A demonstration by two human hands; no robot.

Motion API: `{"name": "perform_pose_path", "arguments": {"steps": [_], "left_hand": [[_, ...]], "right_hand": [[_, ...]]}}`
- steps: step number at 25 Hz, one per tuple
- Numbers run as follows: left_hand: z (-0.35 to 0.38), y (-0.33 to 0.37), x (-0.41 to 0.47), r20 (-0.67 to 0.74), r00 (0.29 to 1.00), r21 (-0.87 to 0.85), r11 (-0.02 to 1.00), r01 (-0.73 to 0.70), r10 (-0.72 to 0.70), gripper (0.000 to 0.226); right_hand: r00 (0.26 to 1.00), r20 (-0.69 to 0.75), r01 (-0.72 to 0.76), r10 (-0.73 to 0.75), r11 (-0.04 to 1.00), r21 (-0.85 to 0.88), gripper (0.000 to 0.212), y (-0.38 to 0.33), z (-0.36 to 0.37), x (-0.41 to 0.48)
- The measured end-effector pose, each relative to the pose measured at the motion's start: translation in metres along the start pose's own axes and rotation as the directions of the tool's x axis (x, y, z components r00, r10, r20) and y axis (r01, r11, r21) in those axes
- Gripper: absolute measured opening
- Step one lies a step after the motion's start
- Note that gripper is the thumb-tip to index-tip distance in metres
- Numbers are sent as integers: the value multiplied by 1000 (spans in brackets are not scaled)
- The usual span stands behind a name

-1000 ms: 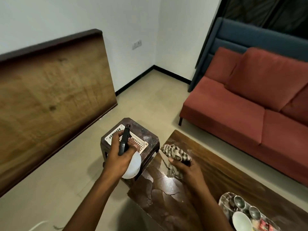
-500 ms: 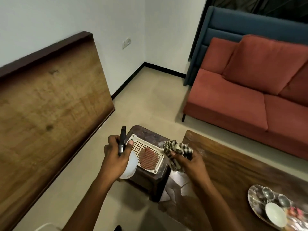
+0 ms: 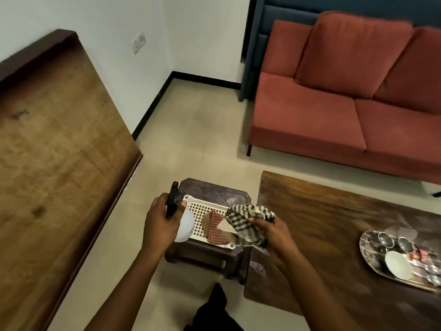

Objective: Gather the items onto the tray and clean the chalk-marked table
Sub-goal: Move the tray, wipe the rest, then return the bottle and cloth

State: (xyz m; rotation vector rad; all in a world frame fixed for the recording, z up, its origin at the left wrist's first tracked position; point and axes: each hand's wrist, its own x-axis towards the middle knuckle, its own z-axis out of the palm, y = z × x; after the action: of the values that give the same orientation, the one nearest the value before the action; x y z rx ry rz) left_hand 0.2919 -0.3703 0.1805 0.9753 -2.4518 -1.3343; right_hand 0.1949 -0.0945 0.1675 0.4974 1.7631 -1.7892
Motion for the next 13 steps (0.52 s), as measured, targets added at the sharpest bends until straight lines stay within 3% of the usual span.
{"name": "perform_pose_path", "arguments": {"steps": [9,13], "left_hand": [[71,-67,77,80,997,69,998,3,-9,33],[92,-96,100,138,990,73,997,-6,-4,39]], "right_hand": [[959,18,-283,283,959,-2,38,82,52,119],[955,7,-284,295,926,-247,36,100,66,163]]}}
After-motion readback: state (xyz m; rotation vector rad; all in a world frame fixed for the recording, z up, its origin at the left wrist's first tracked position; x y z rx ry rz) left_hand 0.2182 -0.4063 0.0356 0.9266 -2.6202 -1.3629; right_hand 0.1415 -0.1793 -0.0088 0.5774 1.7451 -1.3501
